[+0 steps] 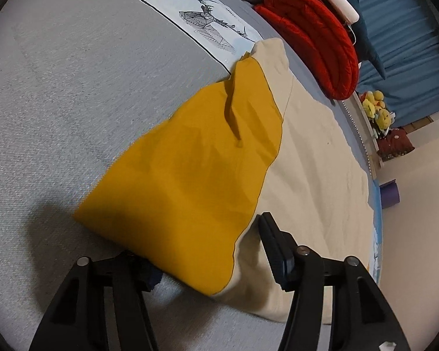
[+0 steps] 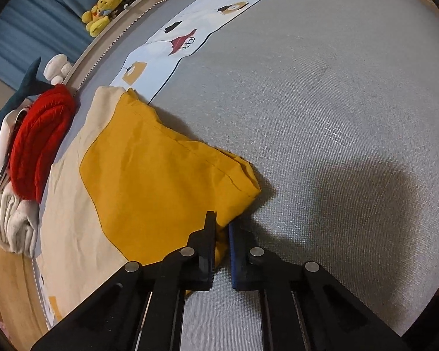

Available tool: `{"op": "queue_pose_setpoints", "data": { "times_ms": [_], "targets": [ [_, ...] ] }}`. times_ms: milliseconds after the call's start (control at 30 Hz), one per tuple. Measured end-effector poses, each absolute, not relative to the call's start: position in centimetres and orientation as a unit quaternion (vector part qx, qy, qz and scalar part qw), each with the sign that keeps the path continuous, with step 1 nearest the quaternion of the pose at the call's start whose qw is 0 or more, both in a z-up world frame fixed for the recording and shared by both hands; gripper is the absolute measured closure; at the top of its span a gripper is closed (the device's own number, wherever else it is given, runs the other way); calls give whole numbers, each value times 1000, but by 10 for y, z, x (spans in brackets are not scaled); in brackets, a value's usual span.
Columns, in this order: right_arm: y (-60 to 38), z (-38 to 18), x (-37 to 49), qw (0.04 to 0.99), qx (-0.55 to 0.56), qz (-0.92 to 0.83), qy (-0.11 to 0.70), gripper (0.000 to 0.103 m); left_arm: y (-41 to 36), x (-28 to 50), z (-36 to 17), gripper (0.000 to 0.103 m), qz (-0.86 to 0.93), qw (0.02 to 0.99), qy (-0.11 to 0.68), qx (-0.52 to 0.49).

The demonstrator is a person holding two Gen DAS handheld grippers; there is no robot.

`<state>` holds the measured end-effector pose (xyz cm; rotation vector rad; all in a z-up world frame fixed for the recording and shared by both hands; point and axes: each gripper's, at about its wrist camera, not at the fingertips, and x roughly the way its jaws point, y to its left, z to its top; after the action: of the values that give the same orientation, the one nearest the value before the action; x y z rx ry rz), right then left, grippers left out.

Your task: Fold large clothes

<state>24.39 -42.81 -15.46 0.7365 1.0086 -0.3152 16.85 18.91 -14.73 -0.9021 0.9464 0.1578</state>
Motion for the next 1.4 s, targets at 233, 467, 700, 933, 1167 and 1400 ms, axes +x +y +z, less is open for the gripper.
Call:
{"op": "queue_pose_setpoints", "data": {
  "times_ms": [233,467,700,933,1167,1400],
  "targets": [
    [-429,-141,244,804,338,-137,469,99,198,170,-131,92,42,783,422,-454],
    [-421,-99,230,822,305,-123,465,100,196,159,-74,94,25,812,416,-408],
    [-406,-83,177,800,283,-125,514,100,211,110,-47,94,30,799,457,-389],
    [-401,-102,155,786,239,-159,547,87,206,99,-78,94,56,781,502,-366],
    [-358,-42,156,870,73,-194,446,77,193,99,-68,94,58,803,490,-334],
    [-235,-25,159,900,-20,113,420,77,184,103,-62,93,64,816,485,-307]
  ]
}}
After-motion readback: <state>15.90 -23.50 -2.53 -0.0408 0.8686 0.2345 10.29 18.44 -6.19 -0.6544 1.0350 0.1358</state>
